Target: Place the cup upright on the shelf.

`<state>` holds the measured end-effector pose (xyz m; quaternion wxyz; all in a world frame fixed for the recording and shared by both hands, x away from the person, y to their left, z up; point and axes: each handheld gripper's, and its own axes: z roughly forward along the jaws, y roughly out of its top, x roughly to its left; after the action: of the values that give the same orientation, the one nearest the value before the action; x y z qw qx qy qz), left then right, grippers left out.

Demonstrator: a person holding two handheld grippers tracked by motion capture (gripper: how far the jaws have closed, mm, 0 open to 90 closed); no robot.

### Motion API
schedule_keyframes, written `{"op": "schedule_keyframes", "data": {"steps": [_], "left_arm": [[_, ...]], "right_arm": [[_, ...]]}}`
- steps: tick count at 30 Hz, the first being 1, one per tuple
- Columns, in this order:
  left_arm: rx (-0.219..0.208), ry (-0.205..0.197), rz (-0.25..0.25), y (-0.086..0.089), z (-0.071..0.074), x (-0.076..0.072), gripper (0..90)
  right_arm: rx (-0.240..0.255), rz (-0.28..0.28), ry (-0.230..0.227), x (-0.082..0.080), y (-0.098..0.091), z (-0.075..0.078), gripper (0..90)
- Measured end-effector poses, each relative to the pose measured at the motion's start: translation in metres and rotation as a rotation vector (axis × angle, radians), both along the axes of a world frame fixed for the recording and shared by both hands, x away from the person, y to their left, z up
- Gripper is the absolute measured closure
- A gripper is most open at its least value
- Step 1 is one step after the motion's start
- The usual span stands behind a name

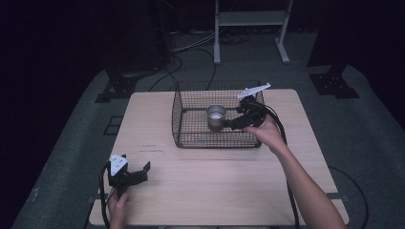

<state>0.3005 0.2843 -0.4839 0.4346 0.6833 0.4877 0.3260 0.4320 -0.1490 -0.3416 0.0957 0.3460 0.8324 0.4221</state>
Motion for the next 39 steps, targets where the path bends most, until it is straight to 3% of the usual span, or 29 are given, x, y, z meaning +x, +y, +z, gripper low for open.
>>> {"op": "schedule_keyframes", "data": {"steps": [14,16,39], "left_arm": [[0.006,0.000,0.000,-0.001,0.000,0.000,0.0],[0.008,0.000,0.001,-0.001,0.000,0.000,0.0],[0.021,0.007,0.000,-0.001,0.000,0.000,0.0]], "right_arm": [[0.007,0.025,0.003,-0.027,-0.016,-0.008,9.3],[0.006,0.024,0.000,-0.031,-0.018,-0.009,13.4],[0.011,0.018,-0.015,-0.068,-0.049,-0.022,13.0]]}}
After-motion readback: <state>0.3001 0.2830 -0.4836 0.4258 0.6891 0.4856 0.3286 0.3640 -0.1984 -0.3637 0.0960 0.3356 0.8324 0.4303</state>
